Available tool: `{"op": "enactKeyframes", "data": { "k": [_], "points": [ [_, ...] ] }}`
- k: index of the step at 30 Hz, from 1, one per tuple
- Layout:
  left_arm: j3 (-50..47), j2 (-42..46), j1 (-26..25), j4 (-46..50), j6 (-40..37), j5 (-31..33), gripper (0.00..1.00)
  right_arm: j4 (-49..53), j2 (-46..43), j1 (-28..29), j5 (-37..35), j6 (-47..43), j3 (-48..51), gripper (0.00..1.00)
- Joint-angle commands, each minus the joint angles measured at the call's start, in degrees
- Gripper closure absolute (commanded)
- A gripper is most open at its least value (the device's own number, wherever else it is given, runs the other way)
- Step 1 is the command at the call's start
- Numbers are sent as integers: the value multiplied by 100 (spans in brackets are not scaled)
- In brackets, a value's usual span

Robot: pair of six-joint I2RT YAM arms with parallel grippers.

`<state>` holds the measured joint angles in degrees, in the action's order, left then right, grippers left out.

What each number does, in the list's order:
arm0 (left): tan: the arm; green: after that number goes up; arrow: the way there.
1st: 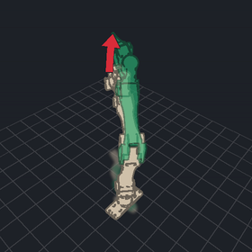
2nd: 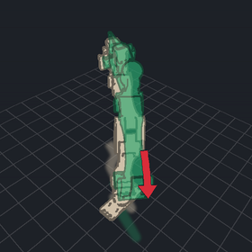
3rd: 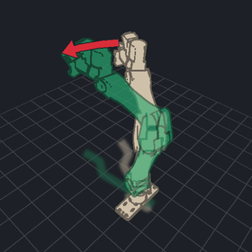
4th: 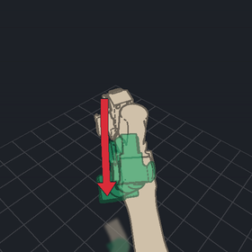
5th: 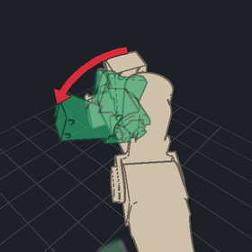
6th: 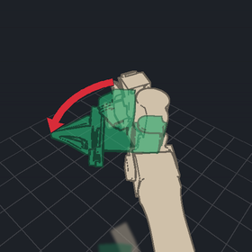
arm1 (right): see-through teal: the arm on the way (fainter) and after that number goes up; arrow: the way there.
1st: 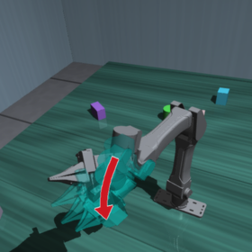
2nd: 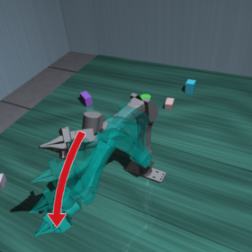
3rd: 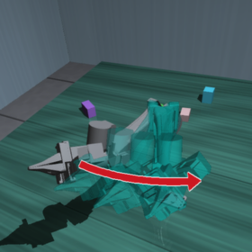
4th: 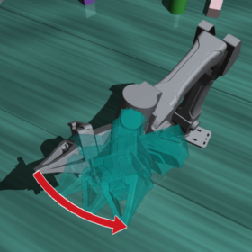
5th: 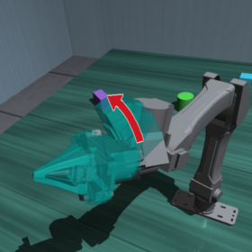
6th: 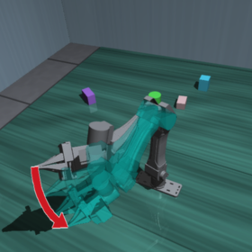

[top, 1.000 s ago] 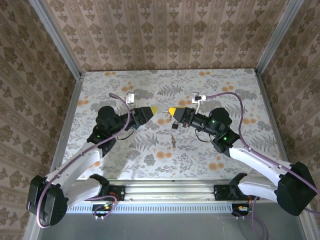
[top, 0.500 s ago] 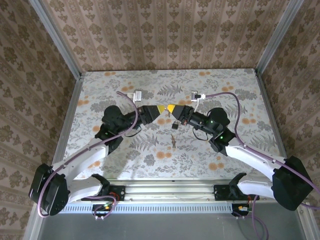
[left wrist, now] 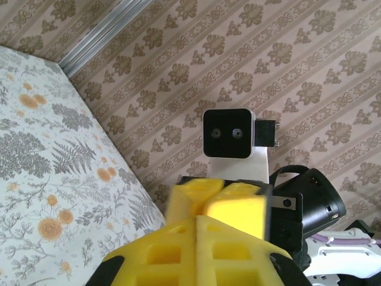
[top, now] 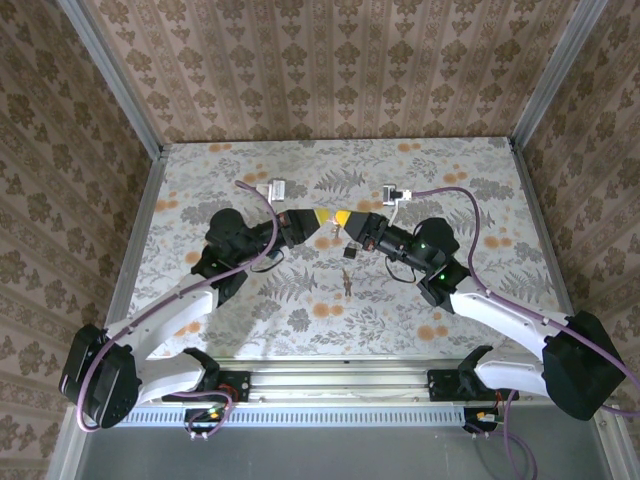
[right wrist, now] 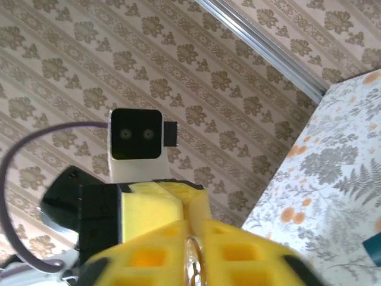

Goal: Unlock with the key

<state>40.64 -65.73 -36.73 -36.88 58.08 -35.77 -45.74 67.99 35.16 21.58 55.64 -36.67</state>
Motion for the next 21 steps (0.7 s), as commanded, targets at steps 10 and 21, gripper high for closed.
{"op": "enactKeyframes", "data": {
  "k": [10, 21],
  "points": [
    [616, 169, 27, 1372, -752, -523, 100, 812, -401, -48, 687, -380, -244, 51],
    [667, 162, 27, 1448, -759, -644, 100, 1010, -347, -53, 1103, -549, -418, 73]
  ]
}}
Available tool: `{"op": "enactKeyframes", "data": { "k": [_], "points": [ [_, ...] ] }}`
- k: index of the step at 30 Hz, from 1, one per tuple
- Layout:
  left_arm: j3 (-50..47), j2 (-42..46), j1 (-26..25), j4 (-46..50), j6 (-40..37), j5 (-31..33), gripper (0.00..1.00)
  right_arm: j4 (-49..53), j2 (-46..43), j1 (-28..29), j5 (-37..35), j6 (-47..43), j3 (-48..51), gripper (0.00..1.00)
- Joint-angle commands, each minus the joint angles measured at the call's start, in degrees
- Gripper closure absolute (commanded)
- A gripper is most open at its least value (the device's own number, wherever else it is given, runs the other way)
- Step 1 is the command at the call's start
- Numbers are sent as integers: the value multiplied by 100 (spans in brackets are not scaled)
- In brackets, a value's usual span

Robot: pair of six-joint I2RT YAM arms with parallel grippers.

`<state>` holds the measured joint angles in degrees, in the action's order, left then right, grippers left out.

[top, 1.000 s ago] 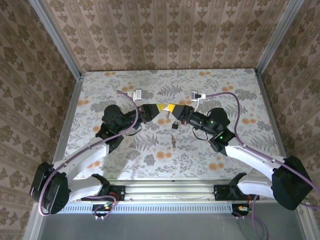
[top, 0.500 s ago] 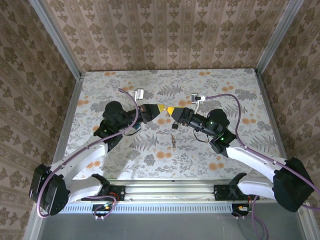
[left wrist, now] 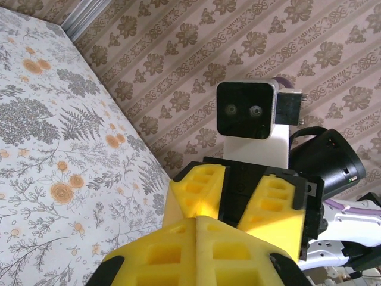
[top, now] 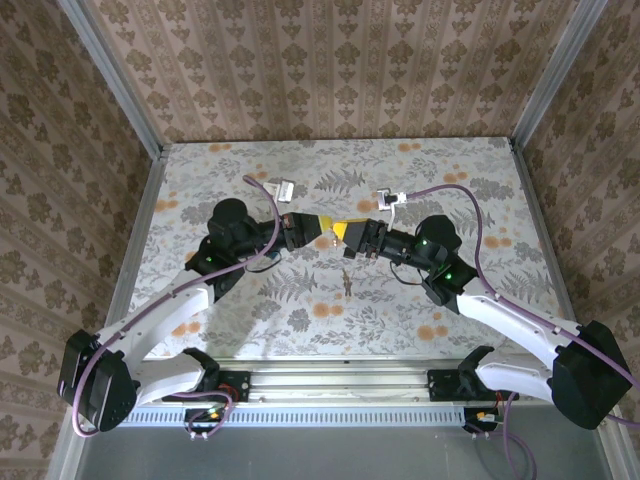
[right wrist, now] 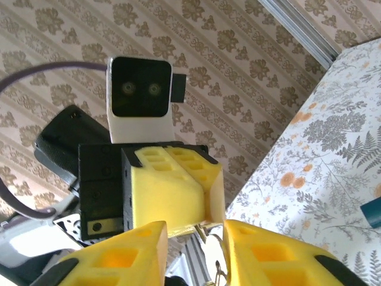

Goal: Unlock with the key

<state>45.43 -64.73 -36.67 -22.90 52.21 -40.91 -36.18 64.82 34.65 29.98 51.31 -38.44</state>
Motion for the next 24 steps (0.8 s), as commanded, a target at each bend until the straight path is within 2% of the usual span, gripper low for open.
{"op": "enactKeyframes", "data": {
  "k": [1, 4, 6, 11, 14, 15, 18, 24],
  "points": [
    [194, 66, 19, 70, -171, -128, 100, 67, -30, -3, 291, -135, -243, 75],
    [209, 76, 27, 120, -202, -130, 100, 171, -35, -1, 409, -180, -295, 78],
    [231, 66, 30, 160, -229, -149, 100, 253, -52, -3, 449, -246, -318, 85],
    [252, 48, 72, 214, -246, -189, 100, 489, -146, -22, 518, -399, -348, 84],
    [273, 31, 90, 225, -261, -250, 100, 574, -213, -55, 553, -462, -340, 88],
    [273, 31, 101, 244, -263, -268, 100, 590, -239, -72, 571, -472, -339, 88],
    [281, 22, 100, 255, -268, -295, 100, 681, -302, -116, 606, -508, -351, 79],
    [263, -22, 99, 217, -237, -320, 100, 634, -278, -134, 761, -513, -375, 95]
  ]
}}
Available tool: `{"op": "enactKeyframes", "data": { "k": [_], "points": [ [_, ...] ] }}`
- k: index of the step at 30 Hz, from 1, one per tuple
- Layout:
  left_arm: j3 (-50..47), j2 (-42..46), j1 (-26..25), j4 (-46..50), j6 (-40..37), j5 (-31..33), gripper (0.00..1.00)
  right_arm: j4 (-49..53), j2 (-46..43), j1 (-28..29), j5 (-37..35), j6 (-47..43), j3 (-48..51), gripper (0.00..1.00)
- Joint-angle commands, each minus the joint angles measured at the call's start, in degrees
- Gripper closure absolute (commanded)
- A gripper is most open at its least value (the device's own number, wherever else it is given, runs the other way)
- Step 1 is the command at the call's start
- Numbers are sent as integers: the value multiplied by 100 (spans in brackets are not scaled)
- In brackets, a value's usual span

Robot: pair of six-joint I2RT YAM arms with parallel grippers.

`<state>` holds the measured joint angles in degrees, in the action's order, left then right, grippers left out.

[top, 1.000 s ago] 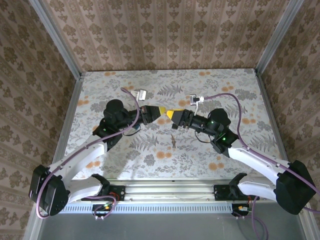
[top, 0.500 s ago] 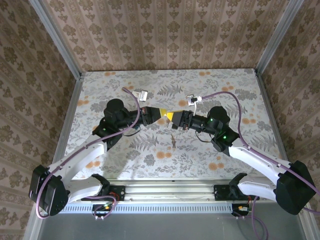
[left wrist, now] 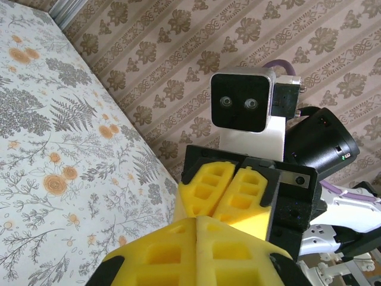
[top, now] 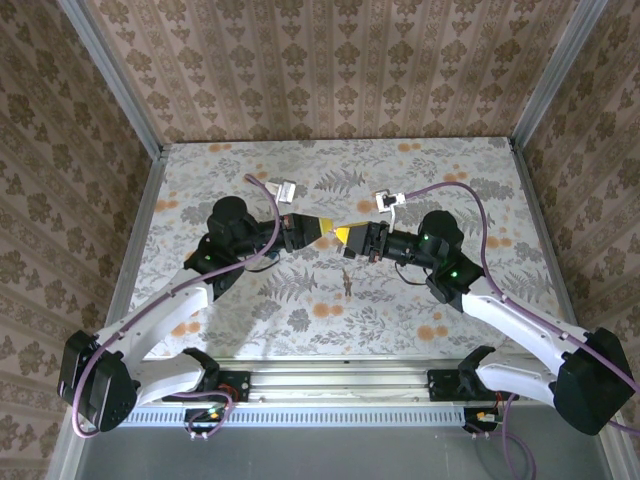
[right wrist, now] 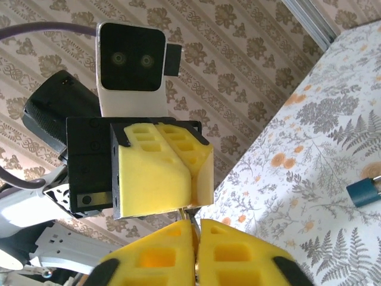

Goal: Unlock with the key

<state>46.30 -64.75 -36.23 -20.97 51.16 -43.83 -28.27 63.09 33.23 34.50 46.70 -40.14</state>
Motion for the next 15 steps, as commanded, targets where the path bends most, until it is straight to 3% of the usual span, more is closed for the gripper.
{"op": "enactKeyframes", "data": {
  "k": [1, 3, 15],
  "points": [
    [172, -28, 57, 12, -120, -28, 100, -170, -91, 8, 333, -39, -202, 96],
    [172, -46, 54, -12, -106, -33, 100, -206, -71, 10, 408, -47, -220, 100],
    [162, -196, 16, -210, 18, 0, 100, -120, 19, 144, 446, -135, -208, 100]
  ]
}}
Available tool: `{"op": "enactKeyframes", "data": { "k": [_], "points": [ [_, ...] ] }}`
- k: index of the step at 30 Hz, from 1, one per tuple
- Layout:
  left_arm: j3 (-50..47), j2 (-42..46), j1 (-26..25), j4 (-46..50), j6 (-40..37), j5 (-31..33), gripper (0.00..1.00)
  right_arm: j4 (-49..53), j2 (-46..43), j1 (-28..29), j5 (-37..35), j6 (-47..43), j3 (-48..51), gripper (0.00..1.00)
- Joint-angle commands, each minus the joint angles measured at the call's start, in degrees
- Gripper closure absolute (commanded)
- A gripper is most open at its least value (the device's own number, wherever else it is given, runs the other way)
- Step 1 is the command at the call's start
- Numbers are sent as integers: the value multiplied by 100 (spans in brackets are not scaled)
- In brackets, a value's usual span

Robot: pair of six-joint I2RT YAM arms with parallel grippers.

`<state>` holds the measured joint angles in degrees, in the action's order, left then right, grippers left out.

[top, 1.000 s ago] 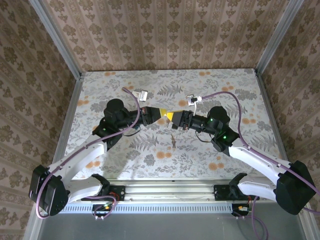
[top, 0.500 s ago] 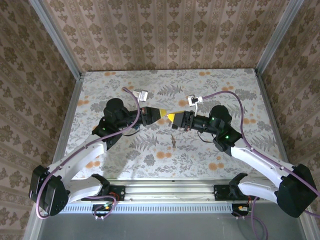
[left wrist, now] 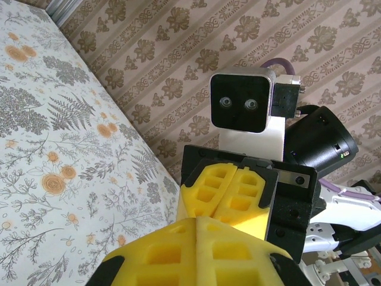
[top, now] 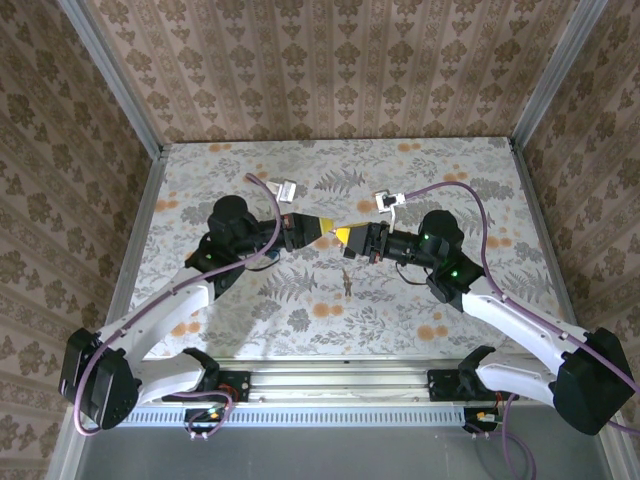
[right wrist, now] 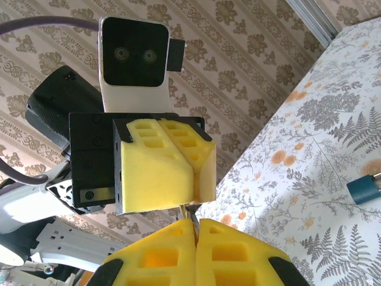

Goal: Unlock with the key

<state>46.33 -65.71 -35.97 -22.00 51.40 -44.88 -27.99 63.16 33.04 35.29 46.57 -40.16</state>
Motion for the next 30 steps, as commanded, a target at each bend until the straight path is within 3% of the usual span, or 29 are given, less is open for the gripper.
{"op": "enactKeyframes", "data": {
  "k": [1, 2, 3, 4, 7, 12, 18, 25, 30],
  "points": [
    [153, -83, -11, -99, -15, 150, 100, -118, -8, 157, 316, -134, -187, 100],
    [144, -67, 0, -55, -24, 200, 93, -90, -49, 151, 253, -159, -162, 100],
    [132, -25, 32, 51, -37, 308, 73, -46, -109, 144, 181, -199, -134, 100],
    [118, 24, 75, 190, -73, 423, 64, 17, -187, 138, 102, -232, -108, 100],
    [44, 173, 281, 583, -154, 665, 43, 347, -433, 76, -151, -358, -39, 100],
    [-23, 431, 708, 1623, -372, 1152, 32, 818, -876, -117, -577, -403, 274, 100],
    [125, 272, 1288, 3388, -904, 1905, 31, 1224, -1361, -218, -952, -447, 682, 100],
    [823, -843, 1606, 4958, -1576, 2745, 30, 1550, -1727, -231, -1321, -482, 1041, 100],
    [1491, -1904, 1681, 5443, -1909, 3043, 25, 1633, -1895, -226, -1432, -443, 1259, 100]
  ]
}}
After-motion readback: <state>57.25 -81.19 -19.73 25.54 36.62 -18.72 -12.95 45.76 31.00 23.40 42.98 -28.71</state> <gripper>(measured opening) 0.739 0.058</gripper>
